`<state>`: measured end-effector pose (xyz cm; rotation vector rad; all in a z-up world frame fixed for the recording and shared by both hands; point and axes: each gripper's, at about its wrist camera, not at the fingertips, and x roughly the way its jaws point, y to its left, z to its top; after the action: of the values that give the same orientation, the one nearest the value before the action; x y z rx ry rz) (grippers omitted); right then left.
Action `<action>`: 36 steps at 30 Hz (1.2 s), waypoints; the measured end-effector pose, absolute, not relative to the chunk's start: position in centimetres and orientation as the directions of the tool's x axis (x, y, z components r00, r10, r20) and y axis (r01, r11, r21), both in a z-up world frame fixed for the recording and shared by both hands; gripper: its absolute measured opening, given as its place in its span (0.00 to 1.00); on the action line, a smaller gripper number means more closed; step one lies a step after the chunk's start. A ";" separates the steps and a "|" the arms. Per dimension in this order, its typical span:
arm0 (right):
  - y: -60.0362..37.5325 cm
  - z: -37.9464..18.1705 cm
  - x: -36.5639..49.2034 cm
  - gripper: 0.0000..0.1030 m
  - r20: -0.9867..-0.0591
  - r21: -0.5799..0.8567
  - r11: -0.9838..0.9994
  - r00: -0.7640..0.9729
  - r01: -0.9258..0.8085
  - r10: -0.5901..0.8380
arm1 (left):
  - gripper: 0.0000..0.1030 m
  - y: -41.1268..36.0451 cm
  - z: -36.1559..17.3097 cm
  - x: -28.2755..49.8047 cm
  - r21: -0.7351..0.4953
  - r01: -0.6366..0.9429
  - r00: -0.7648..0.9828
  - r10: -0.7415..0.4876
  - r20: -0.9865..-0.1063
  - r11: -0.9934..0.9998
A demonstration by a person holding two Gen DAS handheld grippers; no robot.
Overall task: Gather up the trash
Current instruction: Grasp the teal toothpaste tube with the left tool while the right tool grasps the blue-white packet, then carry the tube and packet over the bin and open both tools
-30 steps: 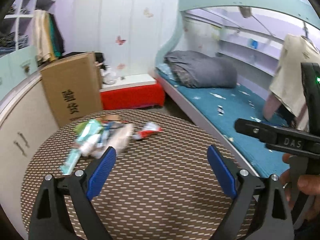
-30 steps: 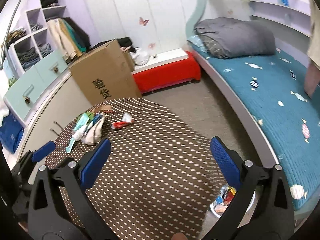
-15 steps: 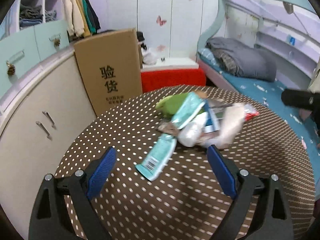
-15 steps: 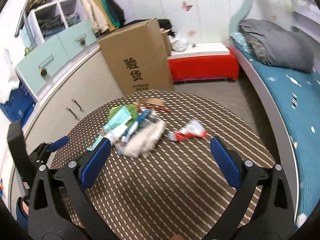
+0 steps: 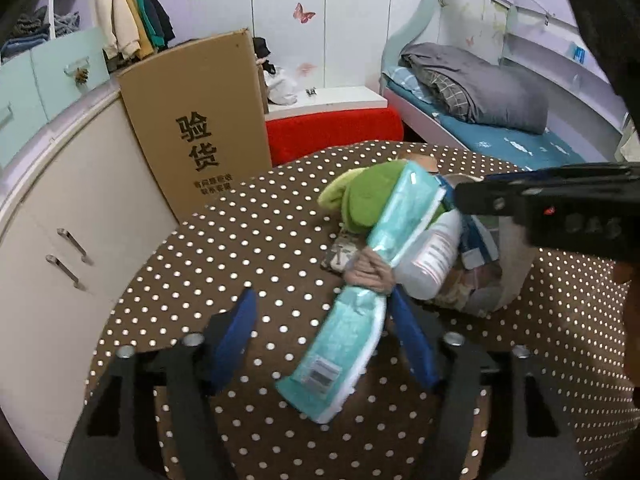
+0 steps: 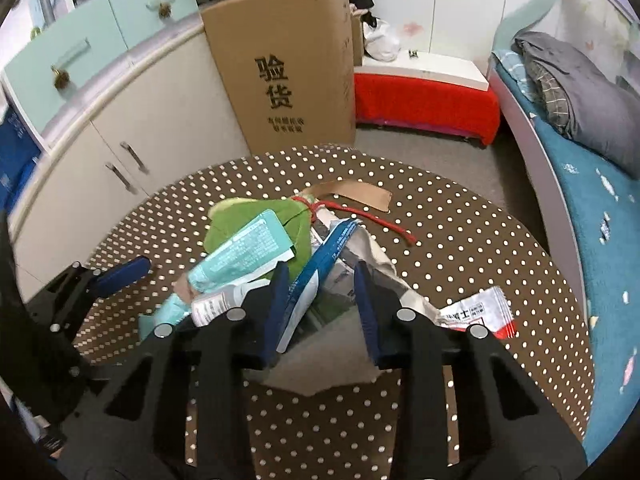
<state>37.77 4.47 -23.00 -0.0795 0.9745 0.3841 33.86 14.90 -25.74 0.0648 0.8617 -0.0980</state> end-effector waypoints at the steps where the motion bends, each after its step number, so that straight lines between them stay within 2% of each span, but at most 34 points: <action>1: 4.8 -23.5 38.0 0.28 -0.830 0.105 0.928 0.482 -0.357 0.279 | 0.49 14.8 -25.8 34.1 0.011 0.121 0.638 -0.069 -0.767 0.993; 2: 5.2 -24.0 38.0 0.27 -0.840 0.098 0.924 0.467 -0.370 0.277 | 0.41 14.7 -25.9 34.5 0.007 0.129 0.632 -0.077 -0.771 0.992; 4: 5.9 -24.4 37.9 0.26 -0.844 0.074 0.919 0.466 -0.387 0.264 | 0.32 14.4 -26.0 34.7 -0.004 0.149 0.625 -0.098 -0.774 0.989; 8: 4.5 -23.8 37.2 0.15 -0.813 0.147 0.919 0.484 -0.367 0.323 | 0.25 14.0 -25.9 33.9 -0.046 0.153 0.619 -0.132 -0.774 0.987; 9: 4.1 -23.5 36.9 0.12 -0.803 0.164 0.915 0.488 -0.369 0.341 | 0.24 14.0 -25.9 33.6 -0.057 0.151 0.619 -0.139 -0.773 0.987; 17: -0.2 -21.4 32.4 0.11 -0.740 0.270 0.890 0.512 -0.368 0.436 | 0.24 14.5 -25.9 29.9 -0.133 0.075 0.630 -0.150 -0.762 0.988; 26: -7.2 -21.0 24.8 0.11 -0.714 0.308 0.897 0.546 -0.317 0.438 | 0.24 13.4 -24.8 23.0 -0.173 -0.002 0.662 -0.129 -0.738 0.985; 36: -16.2 -20.1 19.5 0.11 -0.657 0.361 0.910 0.636 -0.204 0.403 | 0.24 5.7 -21.7 18.5 -0.208 0.101 0.681 -0.220 -0.698 0.973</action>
<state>19.55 -16.17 -20.08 0.2644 0.8108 0.3514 18.51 5.70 -21.74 -0.1577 0.8025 -0.1808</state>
